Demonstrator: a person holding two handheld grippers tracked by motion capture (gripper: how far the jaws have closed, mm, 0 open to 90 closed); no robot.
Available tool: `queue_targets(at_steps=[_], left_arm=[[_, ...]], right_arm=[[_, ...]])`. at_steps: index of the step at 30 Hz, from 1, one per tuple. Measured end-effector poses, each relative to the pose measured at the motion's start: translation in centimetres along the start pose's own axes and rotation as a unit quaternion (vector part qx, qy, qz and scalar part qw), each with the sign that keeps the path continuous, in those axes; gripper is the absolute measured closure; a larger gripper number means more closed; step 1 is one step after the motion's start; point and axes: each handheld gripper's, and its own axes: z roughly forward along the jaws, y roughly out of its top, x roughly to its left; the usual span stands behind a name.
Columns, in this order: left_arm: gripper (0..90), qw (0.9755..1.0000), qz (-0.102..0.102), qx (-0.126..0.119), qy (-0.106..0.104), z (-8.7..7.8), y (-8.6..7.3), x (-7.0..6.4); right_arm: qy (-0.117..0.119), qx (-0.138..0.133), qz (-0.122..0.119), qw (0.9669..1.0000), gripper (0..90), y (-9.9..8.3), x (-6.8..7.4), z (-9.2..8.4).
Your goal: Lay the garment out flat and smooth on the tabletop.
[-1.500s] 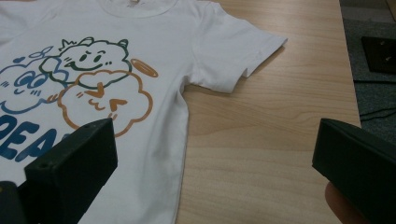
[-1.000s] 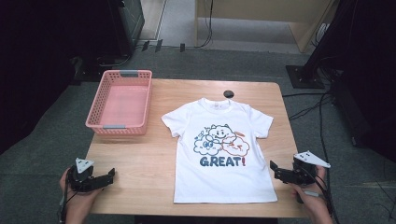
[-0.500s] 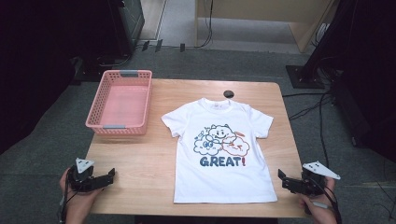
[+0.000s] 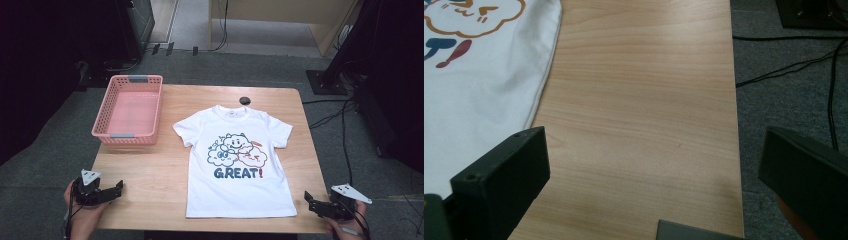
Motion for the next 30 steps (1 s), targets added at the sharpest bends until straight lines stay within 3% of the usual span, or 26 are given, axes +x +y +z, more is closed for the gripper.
queue_targets(at_steps=[8, 19, 30], left_arm=[[0.0, 1.0, 0.0, 0.0, 0.0, 0.0, 0.0, 0.0], [0.0, 1.0, 0.001, 0.0, -0.002, 0.0, 0.0, 0.0], [0.0, 1.0, 0.002, 0.0, -0.003, 0.0, 0.0, 0.0]], right_arm=[[0.017, 0.007, -0.001, 0.9998, 0.3, -1.0, 0.5, 0.3], [-0.008, 0.004, -0.018, 0.9998, 0.6, -1.6, 1.3, 1.0], [0.004, 0.0, -0.015, 0.9999, 0.6, -1.7, 1.0, 0.9]])
